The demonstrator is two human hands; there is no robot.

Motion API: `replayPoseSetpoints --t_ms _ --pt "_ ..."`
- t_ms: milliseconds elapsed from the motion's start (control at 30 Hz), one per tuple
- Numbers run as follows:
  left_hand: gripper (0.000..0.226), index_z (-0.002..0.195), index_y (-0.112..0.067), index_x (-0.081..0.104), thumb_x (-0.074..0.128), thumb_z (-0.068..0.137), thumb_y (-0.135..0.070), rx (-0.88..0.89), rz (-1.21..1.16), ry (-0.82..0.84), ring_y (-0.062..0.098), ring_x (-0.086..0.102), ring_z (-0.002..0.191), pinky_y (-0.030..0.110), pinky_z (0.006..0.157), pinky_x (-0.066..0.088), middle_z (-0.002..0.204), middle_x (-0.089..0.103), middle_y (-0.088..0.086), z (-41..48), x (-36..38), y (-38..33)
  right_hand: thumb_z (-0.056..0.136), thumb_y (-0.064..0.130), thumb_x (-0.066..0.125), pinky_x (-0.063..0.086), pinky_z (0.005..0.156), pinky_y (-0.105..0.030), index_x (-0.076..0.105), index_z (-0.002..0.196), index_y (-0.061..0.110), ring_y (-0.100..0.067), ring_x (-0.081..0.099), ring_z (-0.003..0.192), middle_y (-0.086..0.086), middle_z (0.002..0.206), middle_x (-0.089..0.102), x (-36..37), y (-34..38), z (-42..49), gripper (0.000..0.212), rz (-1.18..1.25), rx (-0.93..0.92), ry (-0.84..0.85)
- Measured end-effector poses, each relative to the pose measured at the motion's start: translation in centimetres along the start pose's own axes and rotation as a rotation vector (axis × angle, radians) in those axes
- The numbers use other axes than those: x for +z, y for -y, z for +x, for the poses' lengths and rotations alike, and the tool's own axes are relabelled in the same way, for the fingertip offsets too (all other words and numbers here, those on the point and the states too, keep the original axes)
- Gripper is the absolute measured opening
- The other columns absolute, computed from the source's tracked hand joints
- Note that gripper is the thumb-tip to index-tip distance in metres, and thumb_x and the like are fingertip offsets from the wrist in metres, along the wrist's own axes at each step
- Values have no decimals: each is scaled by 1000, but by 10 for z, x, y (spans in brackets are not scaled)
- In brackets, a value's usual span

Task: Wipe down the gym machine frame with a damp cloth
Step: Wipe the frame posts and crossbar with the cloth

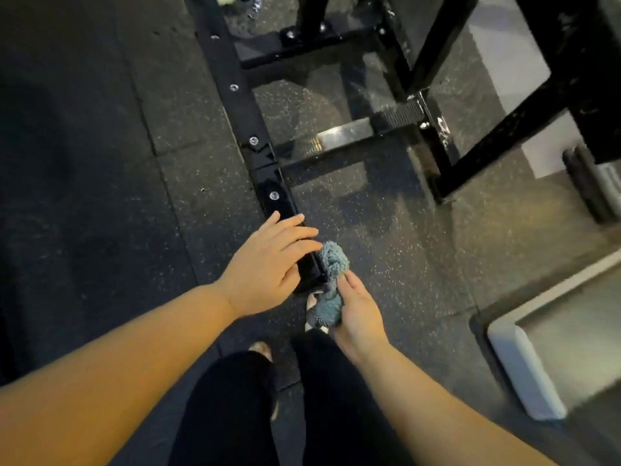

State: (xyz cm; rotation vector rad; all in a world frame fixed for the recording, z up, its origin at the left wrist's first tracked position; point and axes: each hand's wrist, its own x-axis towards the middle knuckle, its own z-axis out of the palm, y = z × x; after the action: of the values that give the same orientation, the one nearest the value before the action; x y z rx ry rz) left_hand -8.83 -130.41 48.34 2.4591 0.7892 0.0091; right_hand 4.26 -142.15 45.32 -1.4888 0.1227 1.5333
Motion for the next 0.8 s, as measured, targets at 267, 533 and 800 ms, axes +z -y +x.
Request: replayPoseSetpoints --t_ms 267,533,800 --pt "91 151 -18 6 54 84 -56 499 610 556 22 2 146 40 113 -11 158 7 1 45 -23 26 83 69 37 17 120 -39 22 151 35 -5 28 141 8 156 28 70 -43 -13 78 227 -199 -290" --pt "69 150 -19 18 53 93 -38 548 567 537 21 17 144 34 117 10 155 22 -1 54 -16 26 97 59 25 34 110 -33 35 146 34 -8 49 123 14 131 54 110 -61 1 56 610 -402 -496" --pt "69 149 -25 22 54 91 -44 589 608 461 15 21 143 33 113 20 154 26 -8 56 -18 23 98 60 25 36 111 -44 52 135 23 -18 54 121 -4 134 57 103 -70 32 60 712 -381 -523"
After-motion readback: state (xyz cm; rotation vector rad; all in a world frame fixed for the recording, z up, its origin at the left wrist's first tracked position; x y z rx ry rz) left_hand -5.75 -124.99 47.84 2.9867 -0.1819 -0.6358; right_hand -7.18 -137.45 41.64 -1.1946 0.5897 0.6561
